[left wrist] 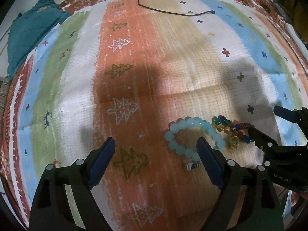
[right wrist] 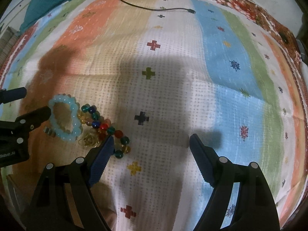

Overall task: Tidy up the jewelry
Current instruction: 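Close the left tool on the light blue bracelet while the right tool grips the multicolour bracelet, then lift both held bracelets and carry them over the silver tin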

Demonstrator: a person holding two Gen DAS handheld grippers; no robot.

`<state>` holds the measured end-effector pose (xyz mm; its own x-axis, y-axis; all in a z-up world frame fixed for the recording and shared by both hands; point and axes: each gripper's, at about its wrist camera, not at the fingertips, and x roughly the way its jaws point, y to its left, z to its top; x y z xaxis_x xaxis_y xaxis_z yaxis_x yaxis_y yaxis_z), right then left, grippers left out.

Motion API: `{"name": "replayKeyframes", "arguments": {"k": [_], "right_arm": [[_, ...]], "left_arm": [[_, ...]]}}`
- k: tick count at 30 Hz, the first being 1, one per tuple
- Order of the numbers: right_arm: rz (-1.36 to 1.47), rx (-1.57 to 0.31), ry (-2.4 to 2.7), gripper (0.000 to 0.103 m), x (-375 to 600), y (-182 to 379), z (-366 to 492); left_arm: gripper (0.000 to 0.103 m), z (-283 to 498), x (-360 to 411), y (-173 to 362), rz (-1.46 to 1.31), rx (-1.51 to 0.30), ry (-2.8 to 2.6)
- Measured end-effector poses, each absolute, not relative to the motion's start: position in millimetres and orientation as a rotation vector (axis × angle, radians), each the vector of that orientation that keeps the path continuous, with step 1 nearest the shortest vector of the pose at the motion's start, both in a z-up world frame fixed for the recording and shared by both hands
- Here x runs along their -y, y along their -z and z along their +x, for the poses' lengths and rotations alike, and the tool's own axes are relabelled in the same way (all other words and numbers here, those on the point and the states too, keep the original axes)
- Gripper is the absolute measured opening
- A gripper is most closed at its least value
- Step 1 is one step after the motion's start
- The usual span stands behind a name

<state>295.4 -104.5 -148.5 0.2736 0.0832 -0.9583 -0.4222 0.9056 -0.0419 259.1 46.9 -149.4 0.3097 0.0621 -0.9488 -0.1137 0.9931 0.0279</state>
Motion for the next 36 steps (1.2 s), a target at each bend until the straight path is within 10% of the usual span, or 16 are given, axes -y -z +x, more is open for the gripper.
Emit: {"name": "replayKeyframes", "arguments": {"k": [12, 15, 23, 36], "right_arm": [[-0.404, -1.229, -0.348, 0.080, 96.0, 158.1, 296.7], [-0.407, -1.227, -0.375, 0.065, 95.0, 155.8, 294.7], [-0.429, -1.201, -0.429, 0.011, 88.0, 153.0, 286.1], [-0.382, -1.168, -0.428, 0.010, 93.7, 131.8, 279.3]], "left_arm": [[0.072, 269.2, -50.2, 171.0, -0.005, -1.281, -0.125], [0.070, 268.5, -51.1, 173.9, -0.005, -1.271, -0.110], [0.014, 267.4, -48.2, 170.3, -0.002, -1.268, -0.134], [0.011, 256.0, -49.8, 135.6, -0.055, -1.207, -0.144]]}}
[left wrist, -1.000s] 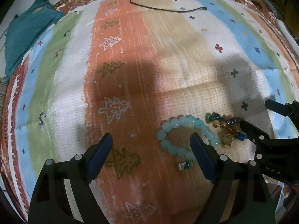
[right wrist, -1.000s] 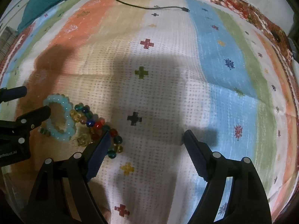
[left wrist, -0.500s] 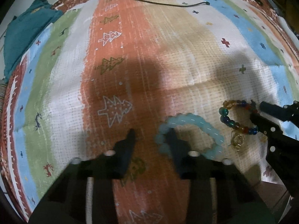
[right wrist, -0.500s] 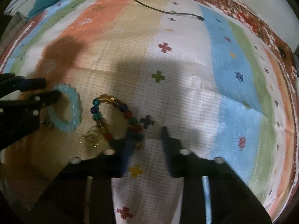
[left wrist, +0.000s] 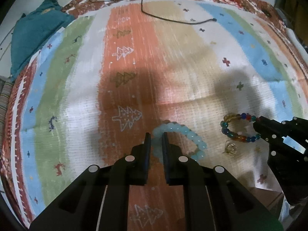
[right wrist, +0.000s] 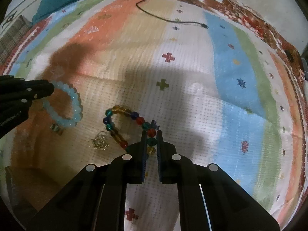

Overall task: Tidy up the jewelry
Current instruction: 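Lift both held bracelets and carry them over the silver tin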

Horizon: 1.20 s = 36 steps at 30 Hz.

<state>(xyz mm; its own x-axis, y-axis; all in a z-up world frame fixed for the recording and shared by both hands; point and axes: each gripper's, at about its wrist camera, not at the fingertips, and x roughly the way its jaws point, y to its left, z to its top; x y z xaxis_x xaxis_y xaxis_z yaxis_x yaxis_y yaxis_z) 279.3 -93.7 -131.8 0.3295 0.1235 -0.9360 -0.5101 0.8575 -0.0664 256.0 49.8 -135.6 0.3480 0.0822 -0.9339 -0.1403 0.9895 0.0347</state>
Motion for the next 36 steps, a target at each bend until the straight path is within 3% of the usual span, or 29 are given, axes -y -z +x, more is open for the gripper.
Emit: {"name": "replayKeyframes", "arguments": {"k": [36], "right_arm": [[-0.253, -1.005, -0.470, 0.010, 106.8, 59.2, 240.8]], "left_arm": [[0.011, 214.6, -34.9, 65.3, -0.070, -1.062, -0.120]]}}
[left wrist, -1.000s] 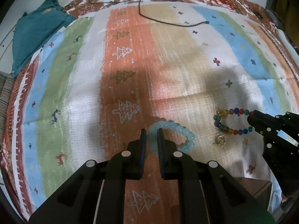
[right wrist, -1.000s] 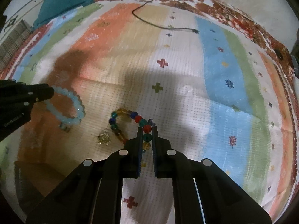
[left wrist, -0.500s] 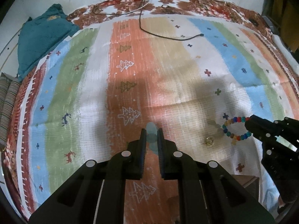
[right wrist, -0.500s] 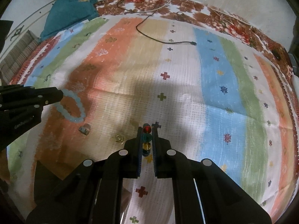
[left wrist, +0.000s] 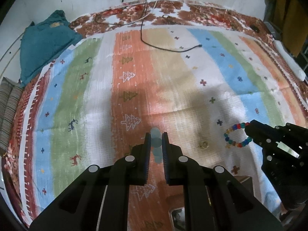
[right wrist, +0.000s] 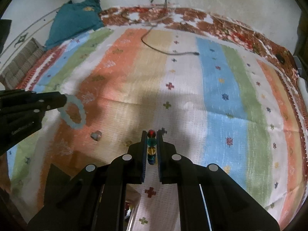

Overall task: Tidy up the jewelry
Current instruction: 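Lift both held bracelets and carry them over the silver tin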

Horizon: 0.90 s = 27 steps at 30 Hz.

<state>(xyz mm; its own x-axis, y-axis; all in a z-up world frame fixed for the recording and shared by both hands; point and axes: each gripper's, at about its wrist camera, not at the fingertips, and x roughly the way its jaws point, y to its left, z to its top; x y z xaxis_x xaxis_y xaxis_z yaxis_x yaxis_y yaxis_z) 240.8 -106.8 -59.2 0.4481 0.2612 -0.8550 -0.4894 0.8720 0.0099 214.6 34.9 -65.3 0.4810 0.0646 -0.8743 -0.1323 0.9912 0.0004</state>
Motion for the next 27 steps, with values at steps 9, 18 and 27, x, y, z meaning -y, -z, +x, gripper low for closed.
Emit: {"name": "replayKeyframes", "arguments": {"k": [9, 18, 27], "right_arm": [[-0.215, -0.915, -0.495, 0.010, 110.9, 36.1, 218.5], [-0.204, -0.873, -0.507, 0.010, 112.9, 26.3, 203.6], [-0.183, -0.850, -0.516, 0.010, 115.3, 19.9, 193.9]], "left_arm": [[0.011, 194.0, -22.4, 45.4, -0.059, -1.020, -0.087], [0.011, 174.1, -8.2, 32.1, -0.046, -0.981, -0.070], [0.011, 161.8, -0.1, 22.8, -0.066, -0.965, -0.049]]}}
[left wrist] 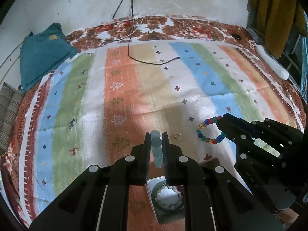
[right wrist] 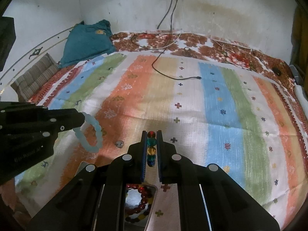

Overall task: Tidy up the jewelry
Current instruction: 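Lift both held bracelets and carry them over the silver tin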

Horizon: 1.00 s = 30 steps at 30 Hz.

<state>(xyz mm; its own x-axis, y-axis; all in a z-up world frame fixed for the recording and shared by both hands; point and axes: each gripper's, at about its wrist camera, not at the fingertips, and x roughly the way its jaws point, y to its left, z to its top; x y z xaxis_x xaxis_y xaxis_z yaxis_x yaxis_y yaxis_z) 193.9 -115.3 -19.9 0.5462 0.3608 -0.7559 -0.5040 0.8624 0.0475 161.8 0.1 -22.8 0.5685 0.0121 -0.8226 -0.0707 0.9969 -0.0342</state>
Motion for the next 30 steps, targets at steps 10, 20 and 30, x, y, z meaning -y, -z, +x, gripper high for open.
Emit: {"name": "replayKeyframes", "arguments": {"k": [10, 20, 30], "right_arm": [[-0.156, -0.835, -0.511, 0.010, 120.9, 13.3, 180.0], [-0.158, -0.787, -0.540, 0.010, 123.4, 4.3, 154.9], [-0.134, -0.789, -0.564, 0.010, 128.9, -2.3, 139.3]], "left_arm": [[0.011, 138.2, 6.2, 11.1, -0.075, -0.919, -0.041], [0.011, 114.7, 10.7, 3.1, -0.081, -0.871, -0.042], [0.011, 96.9, 6.5, 0.2, -0.131, -0.847, -0.037]]}}
